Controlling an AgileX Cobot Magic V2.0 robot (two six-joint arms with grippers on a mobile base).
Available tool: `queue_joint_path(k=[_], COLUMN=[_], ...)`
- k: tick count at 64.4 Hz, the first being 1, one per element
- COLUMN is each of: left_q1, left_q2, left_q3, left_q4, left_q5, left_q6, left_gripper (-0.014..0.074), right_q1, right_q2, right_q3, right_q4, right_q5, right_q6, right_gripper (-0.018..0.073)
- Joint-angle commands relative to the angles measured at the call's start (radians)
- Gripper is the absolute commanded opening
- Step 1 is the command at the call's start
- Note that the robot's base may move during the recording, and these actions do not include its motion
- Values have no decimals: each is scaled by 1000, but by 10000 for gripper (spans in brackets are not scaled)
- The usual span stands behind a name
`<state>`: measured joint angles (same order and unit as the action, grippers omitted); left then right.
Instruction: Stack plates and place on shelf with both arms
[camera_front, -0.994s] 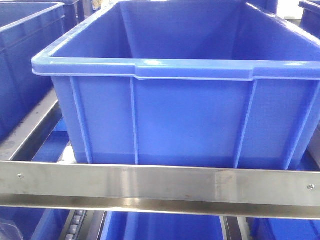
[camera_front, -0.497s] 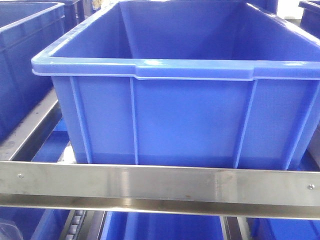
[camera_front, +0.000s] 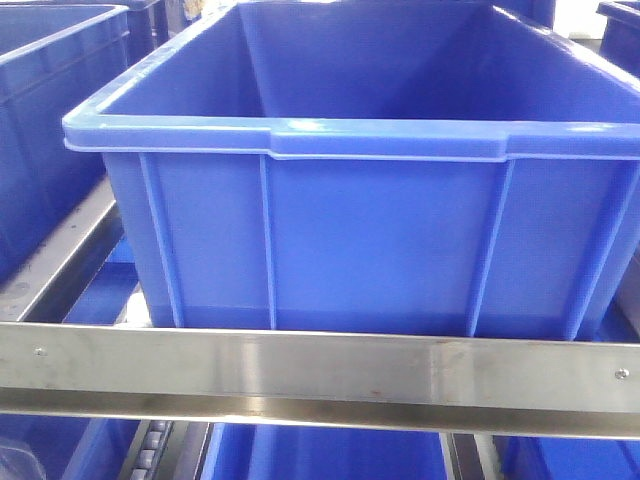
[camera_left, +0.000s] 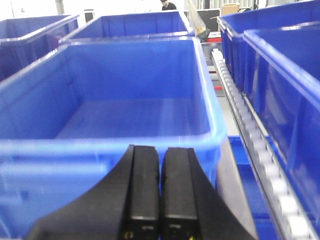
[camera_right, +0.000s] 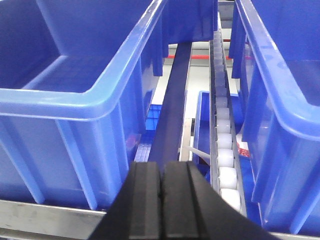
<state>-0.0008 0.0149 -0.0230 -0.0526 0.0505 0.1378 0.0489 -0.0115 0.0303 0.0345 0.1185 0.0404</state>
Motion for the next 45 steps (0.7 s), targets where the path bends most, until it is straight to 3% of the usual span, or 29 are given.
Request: queue_joint_path(k=[1,17,45], left_q1=[-14,-65,-61], left_q2=[-41,-41,-41], left_q3=[13,34,34], left_q4=[1,8,8], left_q5=[-89,-66,-72], left_q6=[-4,-4,-4], left_gripper=[82,82,82], right_q1=[-4,-4,-4], right_q2=[-19,-18,-18], right_q3=[-1,-1,-1], right_q4=[-13,-13,-13], right_q5=[-82,-81,-80], right_q6=[-2,-2,-2], right_gripper=[48,48,48])
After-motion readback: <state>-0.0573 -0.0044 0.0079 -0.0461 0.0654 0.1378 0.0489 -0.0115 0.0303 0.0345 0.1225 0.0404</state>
